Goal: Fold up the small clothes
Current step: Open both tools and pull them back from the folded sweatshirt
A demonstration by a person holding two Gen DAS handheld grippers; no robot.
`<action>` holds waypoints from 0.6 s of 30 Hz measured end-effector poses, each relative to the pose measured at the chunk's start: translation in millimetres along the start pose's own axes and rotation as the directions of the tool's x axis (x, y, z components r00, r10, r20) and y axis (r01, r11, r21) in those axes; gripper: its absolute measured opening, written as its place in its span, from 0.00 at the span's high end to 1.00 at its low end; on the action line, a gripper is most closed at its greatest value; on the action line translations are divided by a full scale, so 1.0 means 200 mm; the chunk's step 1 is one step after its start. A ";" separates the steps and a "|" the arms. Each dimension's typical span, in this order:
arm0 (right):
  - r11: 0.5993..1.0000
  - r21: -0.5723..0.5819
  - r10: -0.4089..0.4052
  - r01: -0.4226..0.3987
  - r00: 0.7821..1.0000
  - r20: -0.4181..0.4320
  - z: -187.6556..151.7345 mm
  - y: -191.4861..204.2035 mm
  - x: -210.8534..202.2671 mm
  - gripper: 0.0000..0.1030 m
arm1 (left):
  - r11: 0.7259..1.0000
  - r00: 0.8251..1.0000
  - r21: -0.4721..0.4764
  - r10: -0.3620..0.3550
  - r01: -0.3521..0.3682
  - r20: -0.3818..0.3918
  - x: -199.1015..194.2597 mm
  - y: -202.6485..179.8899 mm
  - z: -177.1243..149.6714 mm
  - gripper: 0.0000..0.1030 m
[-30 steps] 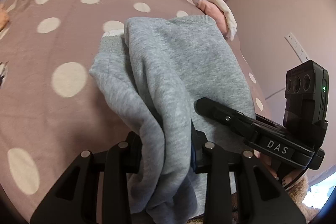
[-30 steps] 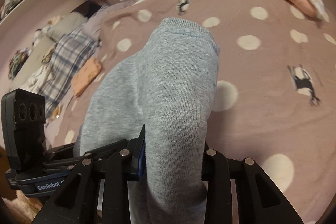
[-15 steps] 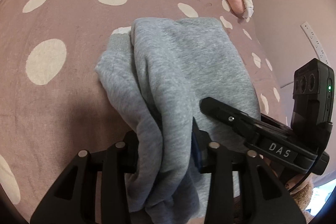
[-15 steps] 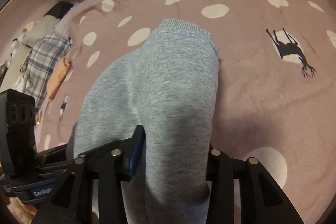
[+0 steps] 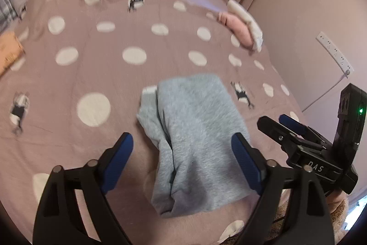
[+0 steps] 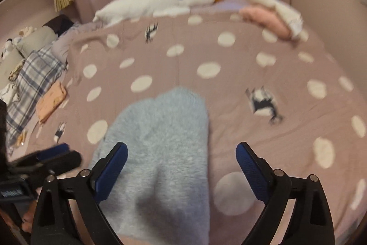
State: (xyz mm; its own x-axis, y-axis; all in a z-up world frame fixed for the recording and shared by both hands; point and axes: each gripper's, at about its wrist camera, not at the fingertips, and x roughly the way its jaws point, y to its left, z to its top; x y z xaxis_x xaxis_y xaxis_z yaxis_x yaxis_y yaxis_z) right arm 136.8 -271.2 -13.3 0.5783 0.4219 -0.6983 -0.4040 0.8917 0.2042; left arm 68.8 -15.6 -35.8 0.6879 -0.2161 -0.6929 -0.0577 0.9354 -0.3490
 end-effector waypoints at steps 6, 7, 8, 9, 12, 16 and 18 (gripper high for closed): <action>0.998 -0.012 -0.064 0.065 0.996 0.068 0.02 0.03 -0.12 0.08 | 1.000 0.996 0.016 -0.010 0.009 0.087 -0.20 -0.04 -0.02 0.00; 0.997 -0.013 -0.069 0.070 0.995 0.073 0.01 0.03 -0.13 0.08 | 1.000 0.995 0.019 -0.005 0.004 0.099 -0.21 -0.04 -0.03 0.00; 0.997 -0.015 -0.069 0.071 0.994 0.079 0.01 0.03 -0.14 0.08 | 1.000 0.994 0.024 0.006 -0.009 0.114 -0.24 -0.04 -0.04 0.00; 0.997 -0.016 -0.070 0.071 0.994 0.083 0.01 0.04 -0.15 0.08 | 0.999 0.992 0.027 0.018 -0.021 0.125 -0.25 -0.04 -0.05 0.00; 0.997 -0.018 -0.069 0.071 0.993 0.095 -0.01 0.04 -0.19 0.08 | 0.999 0.991 0.024 0.042 -0.045 0.123 -0.26 -0.03 -0.07 0.00; 0.997 -0.005 -0.076 0.077 0.992 0.097 -0.02 0.04 -0.20 0.08 | 0.999 0.994 0.010 0.044 -0.046 0.098 -0.24 0.00 -0.10 0.00; 0.997 -0.006 -0.075 0.075 0.993 0.096 -0.03 0.04 -0.20 0.08 | 0.998 0.995 0.010 0.053 -0.055 0.090 -0.23 0.00 -0.11 0.00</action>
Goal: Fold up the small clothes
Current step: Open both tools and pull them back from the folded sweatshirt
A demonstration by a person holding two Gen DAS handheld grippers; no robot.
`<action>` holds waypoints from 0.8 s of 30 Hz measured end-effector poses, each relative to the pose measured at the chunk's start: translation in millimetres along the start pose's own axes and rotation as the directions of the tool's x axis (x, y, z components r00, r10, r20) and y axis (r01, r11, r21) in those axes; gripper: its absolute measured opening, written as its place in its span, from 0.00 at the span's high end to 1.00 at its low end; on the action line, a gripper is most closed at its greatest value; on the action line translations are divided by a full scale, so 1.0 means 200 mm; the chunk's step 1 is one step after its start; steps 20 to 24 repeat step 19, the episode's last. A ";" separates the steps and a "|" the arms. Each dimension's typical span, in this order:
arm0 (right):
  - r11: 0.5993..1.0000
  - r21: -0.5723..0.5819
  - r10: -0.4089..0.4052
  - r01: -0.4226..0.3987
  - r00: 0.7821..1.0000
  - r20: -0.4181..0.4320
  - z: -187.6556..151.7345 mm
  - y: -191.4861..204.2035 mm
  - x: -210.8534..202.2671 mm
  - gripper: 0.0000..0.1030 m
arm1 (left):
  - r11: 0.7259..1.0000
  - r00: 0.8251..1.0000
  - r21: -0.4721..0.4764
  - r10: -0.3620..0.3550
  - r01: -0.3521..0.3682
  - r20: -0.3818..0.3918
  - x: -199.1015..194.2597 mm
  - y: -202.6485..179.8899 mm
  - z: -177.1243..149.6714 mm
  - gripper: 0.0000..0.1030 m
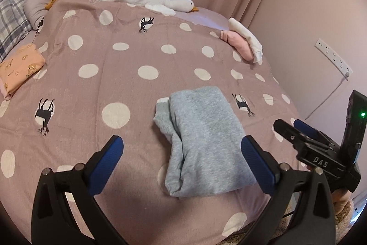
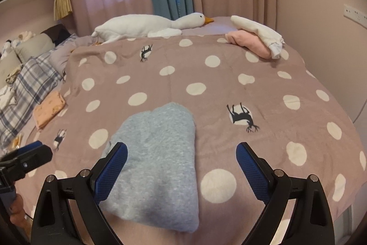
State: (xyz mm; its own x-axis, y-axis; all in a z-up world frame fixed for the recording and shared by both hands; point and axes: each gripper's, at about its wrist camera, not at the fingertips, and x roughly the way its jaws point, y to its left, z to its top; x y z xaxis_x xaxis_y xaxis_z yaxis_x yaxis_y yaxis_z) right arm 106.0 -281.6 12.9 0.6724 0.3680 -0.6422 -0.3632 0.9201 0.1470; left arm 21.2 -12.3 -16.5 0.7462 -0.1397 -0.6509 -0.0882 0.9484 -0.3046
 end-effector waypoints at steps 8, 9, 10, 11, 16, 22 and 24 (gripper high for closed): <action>1.000 -0.001 -0.002 0.002 1.000 0.004 -0.01 0.00 -0.01 0.08 | 1.000 1.000 0.020 -0.004 0.004 -0.007 -0.01 -0.02 -0.02 0.00; 1.000 0.000 -0.004 0.004 1.000 0.002 -0.01 0.00 -0.01 0.08 | 1.000 1.000 0.024 -0.004 0.004 -0.008 -0.01 -0.03 -0.03 0.00; 1.000 0.001 -0.004 0.004 1.000 0.002 -0.01 0.01 -0.02 0.08 | 1.000 1.000 0.027 -0.005 0.005 -0.008 -0.02 -0.03 -0.03 0.00; 1.000 0.001 -0.004 0.004 1.000 0.001 -0.02 0.01 -0.02 0.08 | 1.000 1.000 0.030 -0.005 0.005 -0.009 -0.02 -0.04 -0.03 0.00; 1.000 0.001 -0.006 0.006 1.000 -0.004 -0.03 0.03 -0.03 0.08 | 0.999 1.000 0.037 -0.006 0.006 -0.006 -0.03 -0.04 -0.03 0.00; 1.000 -0.001 -0.010 0.010 1.000 -0.004 -0.03 0.03 -0.03 0.08 | 0.999 1.000 0.040 -0.003 0.003 -0.004 -0.04 -0.04 -0.04 0.00; 1.000 -0.001 -0.010 0.010 1.000 -0.004 -0.03 0.03 -0.03 0.08 | 0.999 1.000 0.040 -0.003 0.003 -0.004 -0.04 -0.04 -0.04 0.00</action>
